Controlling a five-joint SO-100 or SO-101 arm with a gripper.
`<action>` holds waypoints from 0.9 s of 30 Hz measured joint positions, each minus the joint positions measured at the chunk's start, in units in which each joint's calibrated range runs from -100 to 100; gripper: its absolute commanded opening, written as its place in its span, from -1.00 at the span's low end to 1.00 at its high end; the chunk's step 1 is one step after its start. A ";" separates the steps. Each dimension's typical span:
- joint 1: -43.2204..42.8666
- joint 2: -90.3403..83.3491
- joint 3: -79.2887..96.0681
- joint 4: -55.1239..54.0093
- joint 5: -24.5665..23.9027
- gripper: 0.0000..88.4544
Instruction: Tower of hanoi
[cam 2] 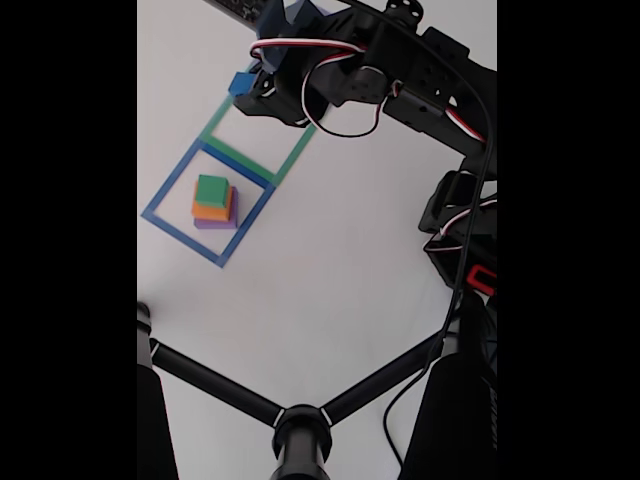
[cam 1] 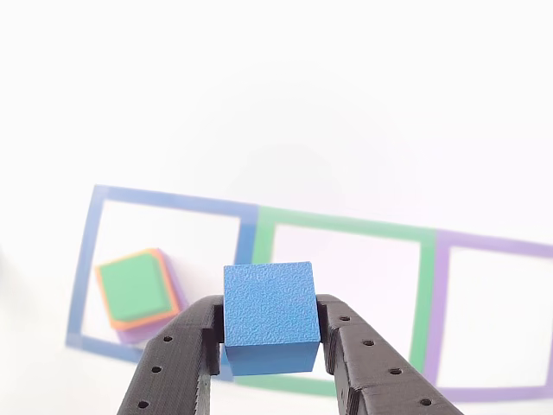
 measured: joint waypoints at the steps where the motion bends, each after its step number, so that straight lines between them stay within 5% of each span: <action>1: -0.65 0.00 -3.39 3.37 0.00 -0.95; 8: -5.16 -0.08 -16.80 16.69 0.00 -0.95; 27: -12.93 -0.08 -20.37 18.46 0.00 -0.95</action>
